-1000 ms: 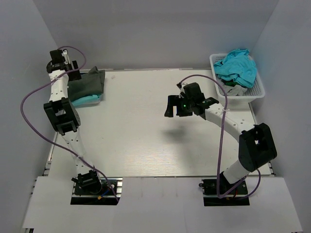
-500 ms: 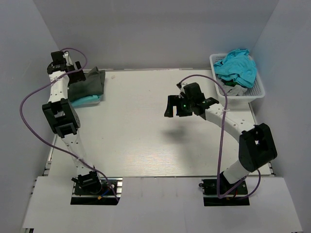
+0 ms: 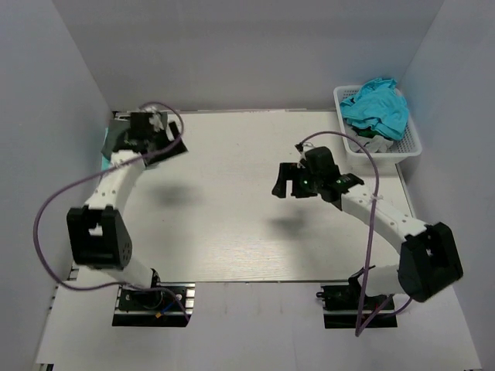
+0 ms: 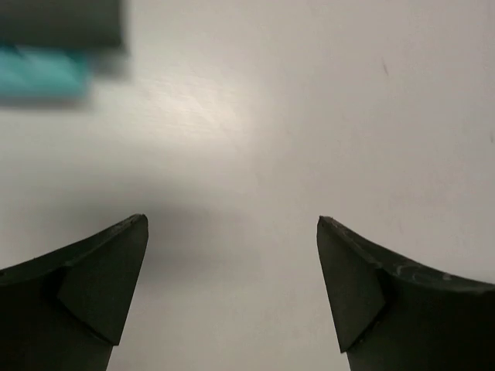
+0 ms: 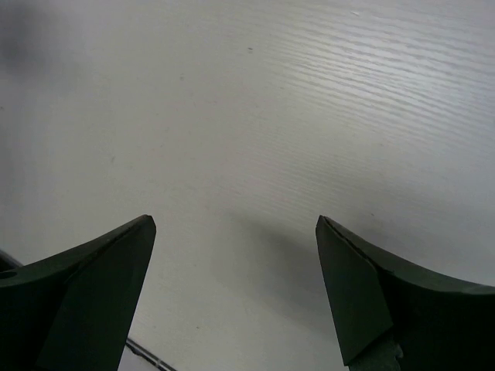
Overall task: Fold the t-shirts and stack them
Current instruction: Put the neatly folded tshirt into the corner of the board with the left arm
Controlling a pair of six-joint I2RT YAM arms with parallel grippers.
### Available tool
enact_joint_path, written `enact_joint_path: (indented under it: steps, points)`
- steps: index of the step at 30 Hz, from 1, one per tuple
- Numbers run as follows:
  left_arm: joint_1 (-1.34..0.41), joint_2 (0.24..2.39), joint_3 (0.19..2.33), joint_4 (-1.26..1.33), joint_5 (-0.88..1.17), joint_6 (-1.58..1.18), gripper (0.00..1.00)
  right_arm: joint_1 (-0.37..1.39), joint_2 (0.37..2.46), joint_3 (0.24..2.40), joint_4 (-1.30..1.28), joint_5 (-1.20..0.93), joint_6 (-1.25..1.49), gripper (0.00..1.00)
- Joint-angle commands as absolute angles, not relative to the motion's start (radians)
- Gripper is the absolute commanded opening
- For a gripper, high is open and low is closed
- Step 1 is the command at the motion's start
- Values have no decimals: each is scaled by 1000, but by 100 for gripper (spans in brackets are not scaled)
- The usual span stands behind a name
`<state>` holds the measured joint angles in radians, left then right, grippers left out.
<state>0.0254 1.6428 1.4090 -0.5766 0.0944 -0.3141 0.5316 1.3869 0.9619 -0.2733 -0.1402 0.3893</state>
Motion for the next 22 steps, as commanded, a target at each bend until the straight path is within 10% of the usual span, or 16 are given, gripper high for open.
enact_joint_path:
  steps: [1,22]
  points:
    - [-133,1431,1187,-434,126,-474,100,512,1242,844,-249,-12,446,90]
    - [-351,943,968,-729,-299,-589,100,479,753,581,-209,88,462,90]
